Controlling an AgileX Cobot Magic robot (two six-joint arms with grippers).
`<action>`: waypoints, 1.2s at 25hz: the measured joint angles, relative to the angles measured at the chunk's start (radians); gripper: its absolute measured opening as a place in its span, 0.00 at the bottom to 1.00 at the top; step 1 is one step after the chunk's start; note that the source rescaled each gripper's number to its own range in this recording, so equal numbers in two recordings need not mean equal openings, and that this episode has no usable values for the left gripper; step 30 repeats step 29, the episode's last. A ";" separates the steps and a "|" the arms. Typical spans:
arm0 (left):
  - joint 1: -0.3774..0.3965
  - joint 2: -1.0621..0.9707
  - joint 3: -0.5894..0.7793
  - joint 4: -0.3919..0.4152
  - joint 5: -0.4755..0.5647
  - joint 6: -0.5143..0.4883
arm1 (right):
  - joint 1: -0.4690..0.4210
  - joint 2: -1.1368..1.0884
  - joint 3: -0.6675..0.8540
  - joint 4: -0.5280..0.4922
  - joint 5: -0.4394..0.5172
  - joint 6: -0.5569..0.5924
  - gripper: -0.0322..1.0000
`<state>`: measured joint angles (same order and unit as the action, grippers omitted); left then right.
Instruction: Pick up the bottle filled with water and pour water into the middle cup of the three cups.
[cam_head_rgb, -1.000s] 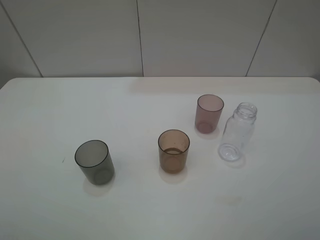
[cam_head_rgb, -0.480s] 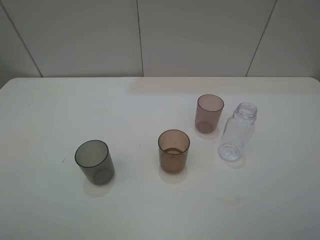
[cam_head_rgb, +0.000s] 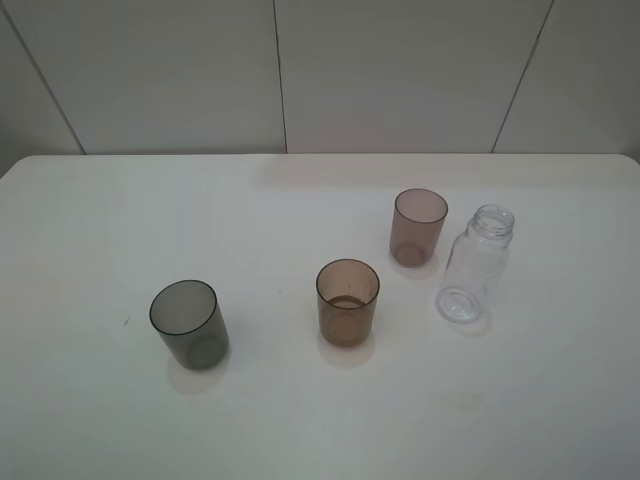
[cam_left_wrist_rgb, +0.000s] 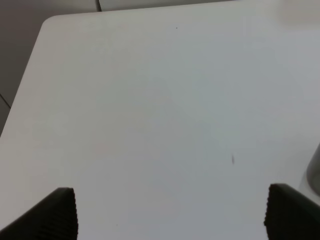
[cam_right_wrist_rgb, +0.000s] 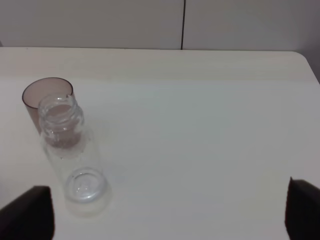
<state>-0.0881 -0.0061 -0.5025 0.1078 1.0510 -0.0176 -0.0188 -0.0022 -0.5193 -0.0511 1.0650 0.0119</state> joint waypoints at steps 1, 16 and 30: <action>0.000 0.000 0.000 0.000 0.000 0.000 | 0.008 0.000 0.000 -0.001 0.000 0.000 1.00; 0.000 0.000 0.000 0.000 0.000 0.000 | 0.008 0.000 0.000 -0.002 0.000 0.000 1.00; 0.000 0.000 0.000 0.000 0.000 0.000 | 0.008 0.000 0.000 -0.002 0.000 0.000 1.00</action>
